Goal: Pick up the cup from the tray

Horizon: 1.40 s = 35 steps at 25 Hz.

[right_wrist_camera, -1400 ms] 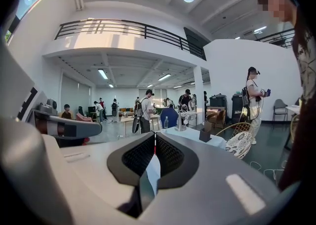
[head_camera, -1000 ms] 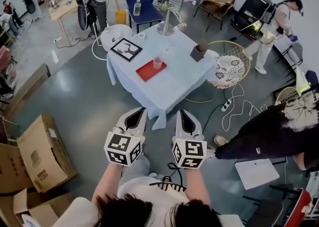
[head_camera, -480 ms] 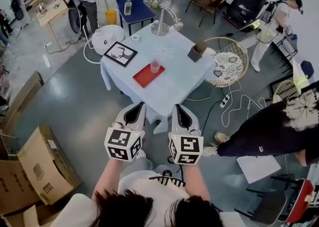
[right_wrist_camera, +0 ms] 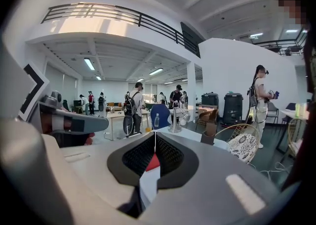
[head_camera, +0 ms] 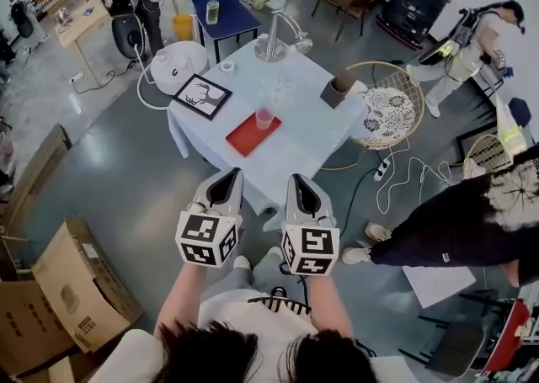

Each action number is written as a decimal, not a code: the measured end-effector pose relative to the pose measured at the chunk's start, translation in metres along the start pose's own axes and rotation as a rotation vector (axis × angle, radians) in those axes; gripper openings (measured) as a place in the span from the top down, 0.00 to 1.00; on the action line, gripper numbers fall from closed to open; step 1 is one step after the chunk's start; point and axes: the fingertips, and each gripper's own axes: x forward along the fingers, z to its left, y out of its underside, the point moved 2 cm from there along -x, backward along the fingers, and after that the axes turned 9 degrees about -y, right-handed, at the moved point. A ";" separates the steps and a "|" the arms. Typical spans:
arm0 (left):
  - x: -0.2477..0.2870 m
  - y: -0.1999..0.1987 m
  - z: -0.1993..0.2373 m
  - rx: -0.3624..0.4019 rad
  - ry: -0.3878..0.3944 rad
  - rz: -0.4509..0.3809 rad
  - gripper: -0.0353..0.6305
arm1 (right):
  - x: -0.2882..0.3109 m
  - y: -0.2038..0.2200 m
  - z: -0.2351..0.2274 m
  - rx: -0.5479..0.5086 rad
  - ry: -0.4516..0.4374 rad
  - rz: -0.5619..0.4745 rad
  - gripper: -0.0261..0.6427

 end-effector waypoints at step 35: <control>0.160 0.018 0.047 -0.035 -0.147 0.144 0.95 | 0.162 0.004 -0.080 0.096 -0.215 0.026 0.70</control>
